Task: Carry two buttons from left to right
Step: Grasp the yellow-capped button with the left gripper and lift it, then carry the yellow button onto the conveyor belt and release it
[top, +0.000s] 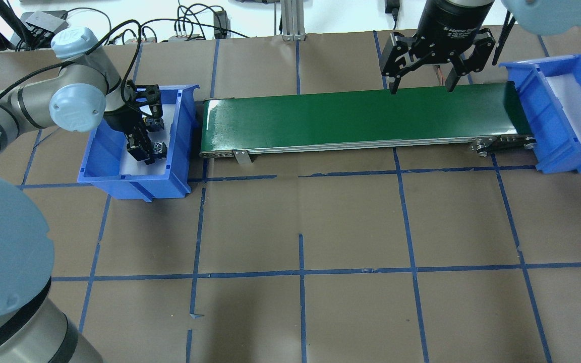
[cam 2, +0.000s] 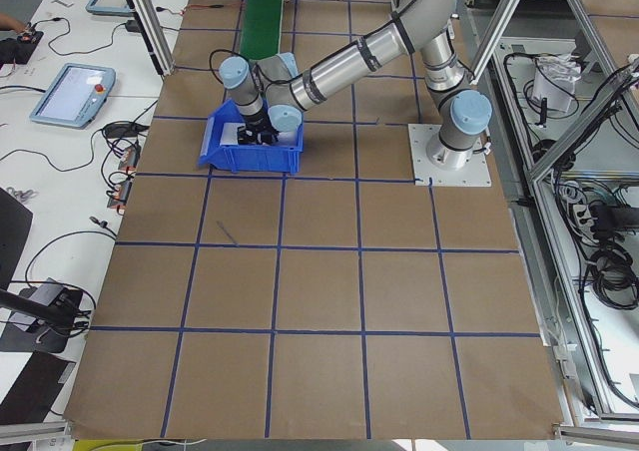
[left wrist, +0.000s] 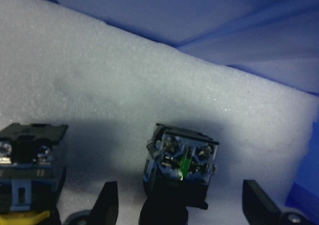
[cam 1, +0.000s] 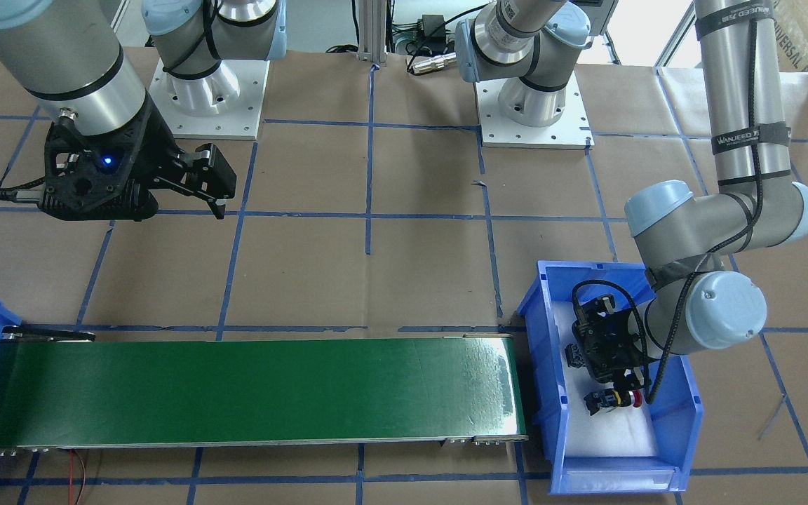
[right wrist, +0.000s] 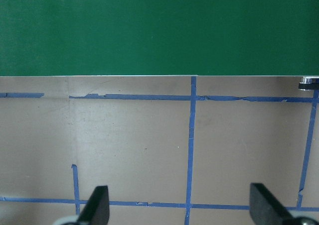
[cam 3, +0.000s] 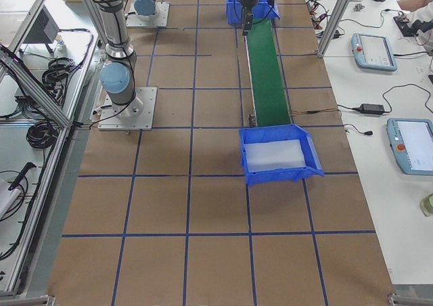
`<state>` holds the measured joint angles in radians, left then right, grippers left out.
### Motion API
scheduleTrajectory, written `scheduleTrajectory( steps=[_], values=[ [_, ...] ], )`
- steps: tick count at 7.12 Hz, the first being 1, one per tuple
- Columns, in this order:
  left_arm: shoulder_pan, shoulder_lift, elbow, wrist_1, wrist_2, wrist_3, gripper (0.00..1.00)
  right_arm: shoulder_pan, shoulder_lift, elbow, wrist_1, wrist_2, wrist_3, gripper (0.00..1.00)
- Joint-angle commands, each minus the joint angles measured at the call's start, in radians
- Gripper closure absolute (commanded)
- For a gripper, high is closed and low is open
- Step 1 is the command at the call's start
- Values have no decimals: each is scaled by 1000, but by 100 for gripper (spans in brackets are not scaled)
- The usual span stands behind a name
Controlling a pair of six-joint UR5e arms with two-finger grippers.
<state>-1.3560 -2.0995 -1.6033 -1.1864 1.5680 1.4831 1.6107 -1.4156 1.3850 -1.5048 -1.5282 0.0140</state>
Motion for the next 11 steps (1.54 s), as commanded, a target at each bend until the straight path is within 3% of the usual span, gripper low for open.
scheduleTrajectory(
  steps=[1, 3, 6, 9, 11],
  values=[
    [0, 6, 23, 8, 3, -1, 89, 0, 1, -1, -2, 0, -5, 0],
    [-3, 67, 31, -8, -5, -50, 93, 0, 1, 0, -2, -1, -8, 0],
    [-26, 208, 45, -35, -11, -518, 93, 0, 1, 0, -2, -1, -8, 0],
    [-179, 194, 116, -62, 3, -1078, 93, 0, 1, 0, -2, -1, -8, 0],
    [-266, 127, 134, -44, -3, -1327, 93, -2, 1, 2, -2, -1, -9, 0]
  ],
)
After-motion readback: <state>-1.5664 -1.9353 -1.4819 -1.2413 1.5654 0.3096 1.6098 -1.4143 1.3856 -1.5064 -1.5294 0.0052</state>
